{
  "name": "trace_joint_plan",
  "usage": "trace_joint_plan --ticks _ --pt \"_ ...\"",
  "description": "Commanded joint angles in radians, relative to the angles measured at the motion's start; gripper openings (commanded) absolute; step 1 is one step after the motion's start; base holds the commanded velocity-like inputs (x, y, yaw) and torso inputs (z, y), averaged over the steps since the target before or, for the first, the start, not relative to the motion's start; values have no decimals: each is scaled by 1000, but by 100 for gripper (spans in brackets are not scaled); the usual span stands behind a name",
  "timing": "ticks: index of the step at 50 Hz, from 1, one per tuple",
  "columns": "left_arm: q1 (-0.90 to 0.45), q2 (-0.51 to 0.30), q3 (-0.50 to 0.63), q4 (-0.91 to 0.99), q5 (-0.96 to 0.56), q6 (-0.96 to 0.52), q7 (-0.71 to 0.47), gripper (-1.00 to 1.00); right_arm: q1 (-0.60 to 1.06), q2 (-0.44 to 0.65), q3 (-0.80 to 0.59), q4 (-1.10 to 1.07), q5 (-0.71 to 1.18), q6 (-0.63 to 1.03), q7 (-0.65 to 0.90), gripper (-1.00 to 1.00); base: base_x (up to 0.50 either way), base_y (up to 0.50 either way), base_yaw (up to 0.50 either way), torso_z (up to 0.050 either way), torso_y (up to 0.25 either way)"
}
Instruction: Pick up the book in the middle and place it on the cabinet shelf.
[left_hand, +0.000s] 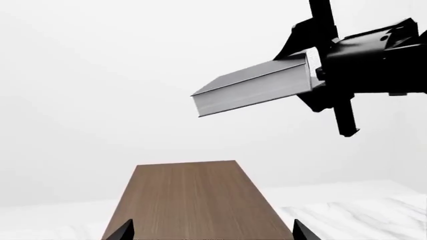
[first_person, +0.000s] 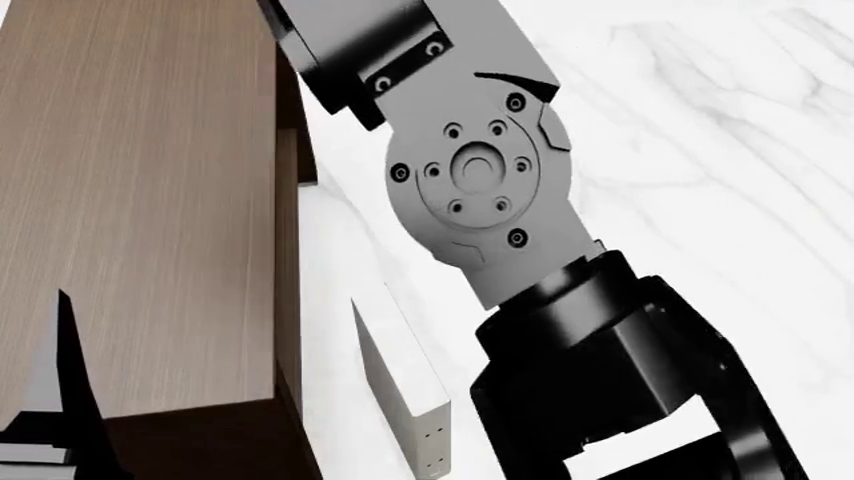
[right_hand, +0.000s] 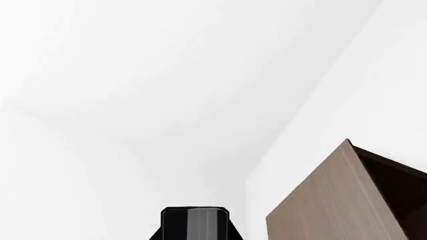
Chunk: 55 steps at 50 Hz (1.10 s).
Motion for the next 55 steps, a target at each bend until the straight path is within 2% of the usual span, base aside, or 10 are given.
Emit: trace_joint_plan --ticks 1,17,55 --pt "-1 0 7 -4 -1 7 -1 100 26 0 -117 -26 93 -42 9 -100 0 0 0 0 10" --pt "-5 -7 9 -7 -5 10 -6 100 7 2 -285 -30 208 -142 -36 -100 0 0 0 0 1" --pt "-15 -15 20 -6 -14 14 -17 100 43 0 -620 -2 376 -243 -126 -100 0 0 0 0 1"
